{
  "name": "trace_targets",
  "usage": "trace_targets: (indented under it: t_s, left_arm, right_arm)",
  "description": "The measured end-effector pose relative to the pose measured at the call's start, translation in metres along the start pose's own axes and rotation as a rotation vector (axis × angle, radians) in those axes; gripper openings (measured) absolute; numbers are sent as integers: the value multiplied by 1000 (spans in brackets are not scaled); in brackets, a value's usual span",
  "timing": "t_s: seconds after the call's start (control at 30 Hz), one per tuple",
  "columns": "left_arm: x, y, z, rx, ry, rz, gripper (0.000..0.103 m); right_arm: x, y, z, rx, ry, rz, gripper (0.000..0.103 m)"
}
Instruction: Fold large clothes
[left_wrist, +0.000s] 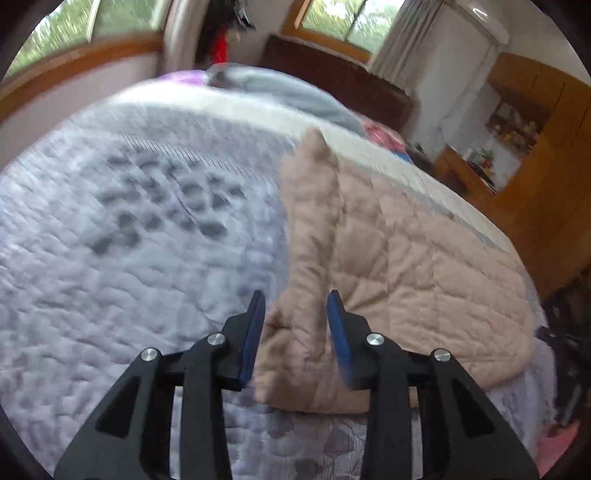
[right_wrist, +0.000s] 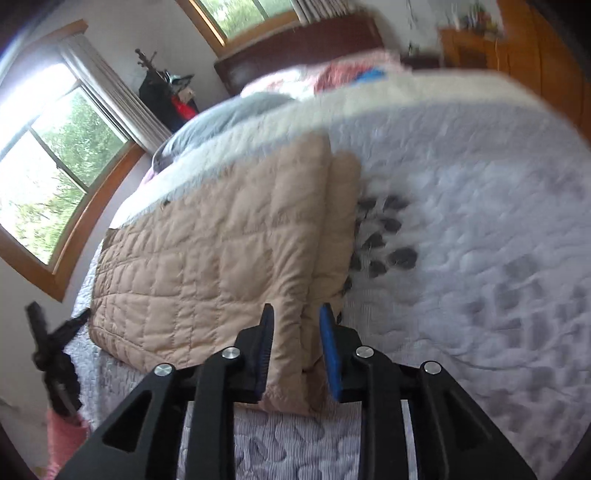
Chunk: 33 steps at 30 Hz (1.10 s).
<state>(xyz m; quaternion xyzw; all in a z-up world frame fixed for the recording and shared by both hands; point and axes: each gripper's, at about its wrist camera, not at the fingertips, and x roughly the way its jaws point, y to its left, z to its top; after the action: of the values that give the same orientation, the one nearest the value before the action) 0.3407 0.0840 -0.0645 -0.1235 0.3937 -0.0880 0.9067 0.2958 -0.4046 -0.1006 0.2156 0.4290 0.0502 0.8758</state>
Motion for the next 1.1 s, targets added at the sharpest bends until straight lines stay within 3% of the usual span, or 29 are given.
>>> trace_targets:
  t_s: [0.1,0.23,0.43,0.73,1.1]
  left_arm:
    - [-22,-31,3,48,-54,-35,34]
    - [-12,-99,-11,168,19,-129,34]
    - [18,-157,-38,277,82,-131,34]
    - [58,-154,-66,363,157,-76,34]
    - [64,-147,-70,322,153,-91,34]
  right_arm:
    - [-13,35,-5,-67,-2,64,26]
    - [3,87,-14,-164,58,92,26]
    - [36,126,-29,-232,116,18,26]
    - [83,116,-47,-198,194,-42,22]
    - [90,105,-58,-159,137,-58,18]
